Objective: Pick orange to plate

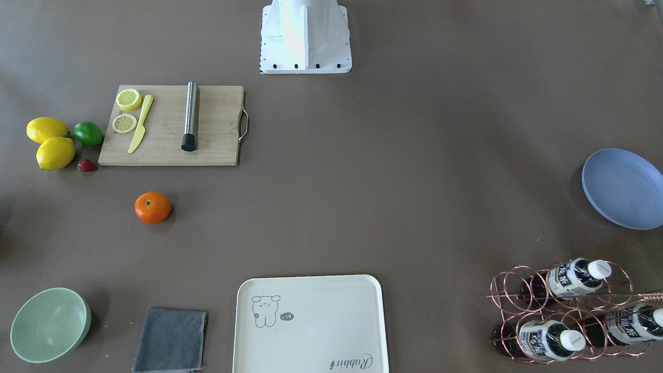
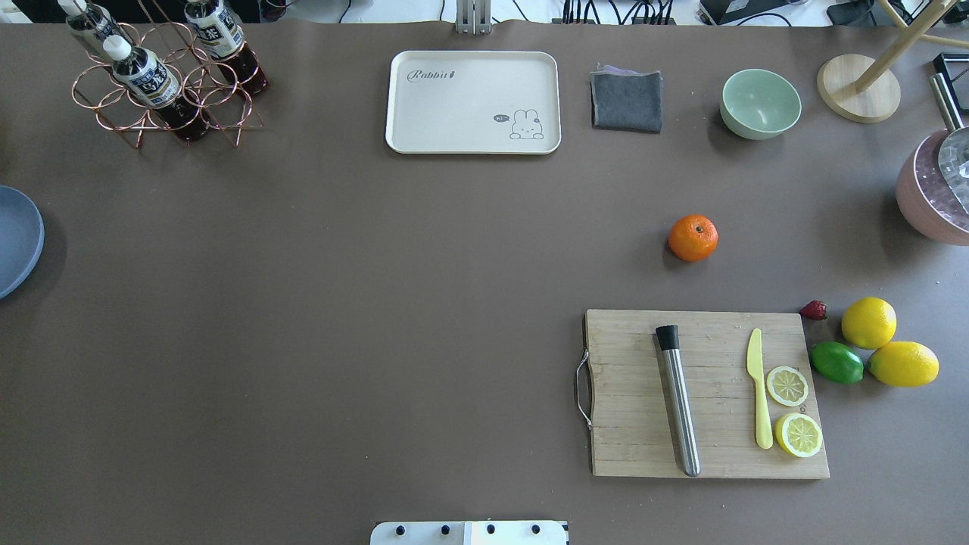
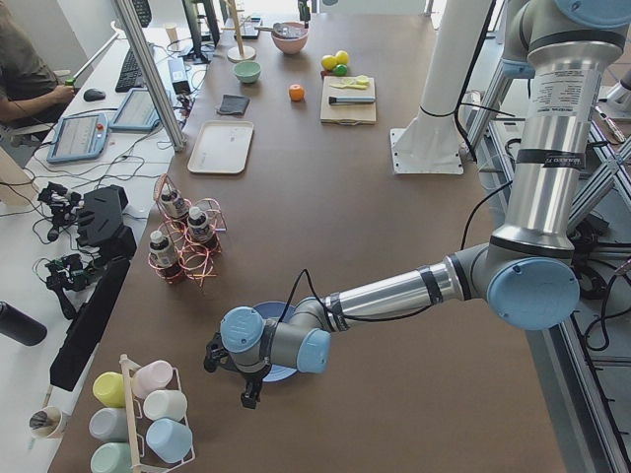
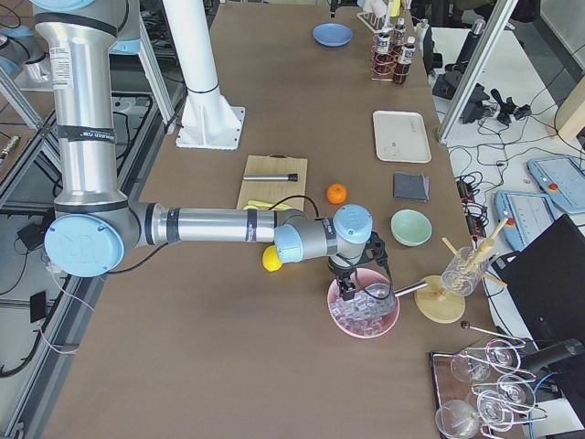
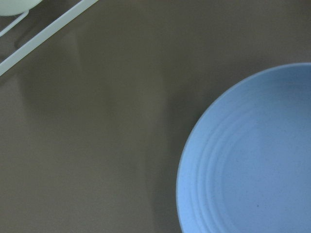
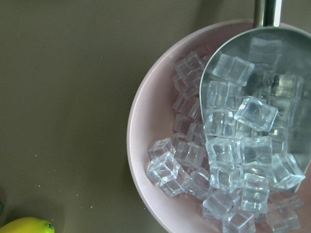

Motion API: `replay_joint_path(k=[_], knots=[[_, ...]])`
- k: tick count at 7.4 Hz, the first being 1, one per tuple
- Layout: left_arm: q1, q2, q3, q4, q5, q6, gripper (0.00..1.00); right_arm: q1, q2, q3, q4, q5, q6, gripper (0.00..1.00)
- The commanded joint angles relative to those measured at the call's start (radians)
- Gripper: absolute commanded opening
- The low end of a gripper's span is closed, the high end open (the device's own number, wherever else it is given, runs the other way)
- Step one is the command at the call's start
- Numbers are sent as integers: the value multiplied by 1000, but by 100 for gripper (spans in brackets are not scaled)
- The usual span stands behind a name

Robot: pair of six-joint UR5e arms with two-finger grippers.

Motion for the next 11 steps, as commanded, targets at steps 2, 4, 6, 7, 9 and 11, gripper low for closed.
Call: replay_joint_path(k=[2,4,6,7,9,11], knots=[[32,-44,70,-2,-7,-24,96,-9,1,0,0,10,-1,100],[56,-50,73,-2,-7,-46,89,-17,3,0,1,10,-1,100],[70,-50,82,-2,-9,-46,82,-23,4,-1,1,8,-3,100],[72,-49,85,-2,-9,-46,76,-24,3,-1,1,8,-3,100],[90,-49,99,-11,-7,-46,63,-26,4,0,1,8,-3,100],[92,-49,105,-12,-7,-46,42,-26,6,3,3,8,-1,100]])
